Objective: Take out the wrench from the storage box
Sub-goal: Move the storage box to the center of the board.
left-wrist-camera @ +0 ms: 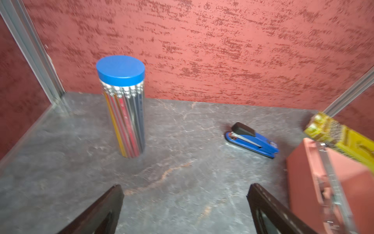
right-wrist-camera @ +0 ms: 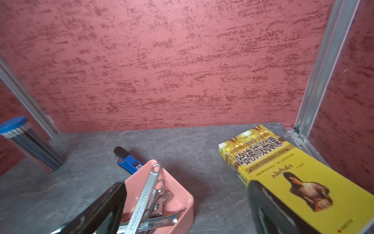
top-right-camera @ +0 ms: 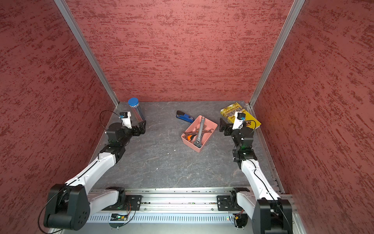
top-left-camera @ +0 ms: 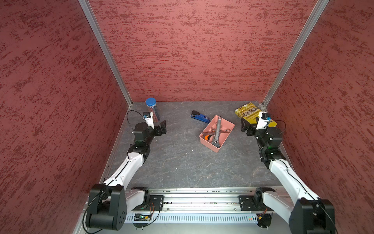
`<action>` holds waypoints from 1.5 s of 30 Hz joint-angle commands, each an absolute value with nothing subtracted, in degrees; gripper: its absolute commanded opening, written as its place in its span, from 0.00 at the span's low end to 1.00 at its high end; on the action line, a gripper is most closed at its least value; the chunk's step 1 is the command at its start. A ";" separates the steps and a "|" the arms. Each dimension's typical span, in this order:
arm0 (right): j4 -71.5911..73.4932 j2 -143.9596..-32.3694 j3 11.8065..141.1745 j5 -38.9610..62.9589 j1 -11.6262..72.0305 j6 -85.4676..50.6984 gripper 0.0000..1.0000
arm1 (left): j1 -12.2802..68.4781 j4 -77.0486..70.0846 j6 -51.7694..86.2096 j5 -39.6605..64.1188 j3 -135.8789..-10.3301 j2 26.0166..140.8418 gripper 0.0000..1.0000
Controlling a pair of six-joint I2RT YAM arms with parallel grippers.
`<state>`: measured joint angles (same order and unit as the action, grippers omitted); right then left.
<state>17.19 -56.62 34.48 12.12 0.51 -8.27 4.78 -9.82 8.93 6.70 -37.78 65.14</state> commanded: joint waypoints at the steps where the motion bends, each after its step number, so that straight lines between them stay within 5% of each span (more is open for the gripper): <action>1: -0.19 -53.63 37.22 16.54 2.47 -15.27 0.98 | 6.49 5.51 19.04 9.83 -42.52 64.14 1.00; 11: -27.25 -54.53 48.88 9.80 9.85 -30.57 0.98 | 14.11 18.99 32.63 20.45 -50.58 66.36 1.00; 24: -45.57 -65.13 59.69 0.70 17.88 -50.14 0.93 | 19.39 26.78 39.89 24.62 -51.64 68.96 1.00; 45: -44.12 -95.15 71.89 -1.25 20.95 -49.26 0.49 | 21.80 26.99 39.29 24.26 -55.70 73.39 1.00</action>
<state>-44.31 -93.32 70.32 0.71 20.23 -50.09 21.34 26.17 40.18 24.38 -54.35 72.95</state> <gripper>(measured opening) 0.496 0.996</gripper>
